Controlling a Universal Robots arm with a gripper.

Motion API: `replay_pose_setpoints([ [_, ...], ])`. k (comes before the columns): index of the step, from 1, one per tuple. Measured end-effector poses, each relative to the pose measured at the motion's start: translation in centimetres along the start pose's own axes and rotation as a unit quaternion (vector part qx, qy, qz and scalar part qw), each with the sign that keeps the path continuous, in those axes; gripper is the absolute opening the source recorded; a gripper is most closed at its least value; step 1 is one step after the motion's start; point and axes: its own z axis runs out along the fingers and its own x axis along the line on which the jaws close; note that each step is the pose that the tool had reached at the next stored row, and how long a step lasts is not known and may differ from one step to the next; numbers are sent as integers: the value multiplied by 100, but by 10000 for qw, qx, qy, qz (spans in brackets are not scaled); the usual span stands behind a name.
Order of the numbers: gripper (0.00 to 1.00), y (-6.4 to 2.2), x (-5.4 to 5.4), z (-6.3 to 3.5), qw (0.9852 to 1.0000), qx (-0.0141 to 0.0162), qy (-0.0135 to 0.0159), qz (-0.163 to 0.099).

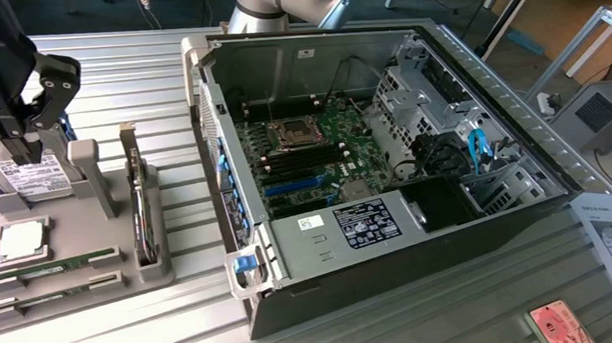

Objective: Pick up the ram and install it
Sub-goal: 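Pick up the ram and move it above insertion slot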

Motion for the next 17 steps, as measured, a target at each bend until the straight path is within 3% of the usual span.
replay_pose_setpoints([
  [10, 11, -3, 0, 0, 9989, 0, 19, -460],
  [17, 11, -6, 0, -1, 9969, 0, 32, -781],
])
